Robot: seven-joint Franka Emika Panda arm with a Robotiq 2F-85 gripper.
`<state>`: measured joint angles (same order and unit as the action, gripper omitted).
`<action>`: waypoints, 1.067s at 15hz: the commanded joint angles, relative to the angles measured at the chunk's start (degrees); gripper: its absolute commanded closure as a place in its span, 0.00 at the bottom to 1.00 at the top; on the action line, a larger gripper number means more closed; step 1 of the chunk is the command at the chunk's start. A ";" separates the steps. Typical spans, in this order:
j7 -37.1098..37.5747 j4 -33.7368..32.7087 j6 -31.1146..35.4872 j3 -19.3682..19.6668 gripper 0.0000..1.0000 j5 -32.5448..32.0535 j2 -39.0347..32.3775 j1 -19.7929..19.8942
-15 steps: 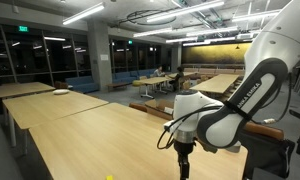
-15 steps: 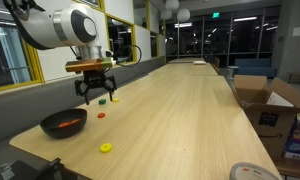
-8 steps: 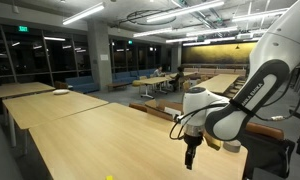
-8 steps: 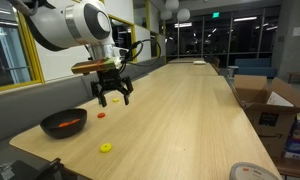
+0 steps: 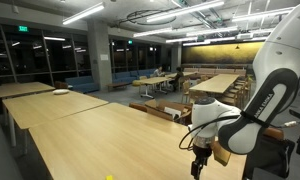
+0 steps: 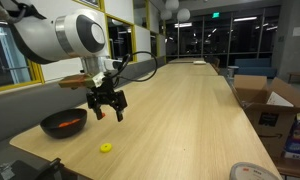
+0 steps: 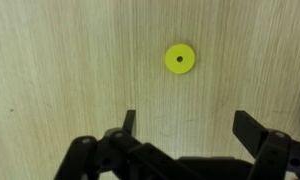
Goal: Put the objects on the right of the table in the black bowl
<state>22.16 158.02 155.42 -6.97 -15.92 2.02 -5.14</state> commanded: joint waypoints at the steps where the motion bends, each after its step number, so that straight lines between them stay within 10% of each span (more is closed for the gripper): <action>1: 8.11 0.03 4.93 -0.17 0.00 -3.92 -1.50 0.40; 8: 19.27 -0.06 9.02 1.03 0.00 -12.83 -4.84 0.52; 16: 6.62 0.04 6.64 -1.76 0.00 0.99 -9.15 2.63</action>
<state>33.63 158.05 162.23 -7.07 -18.99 -6.89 -4.49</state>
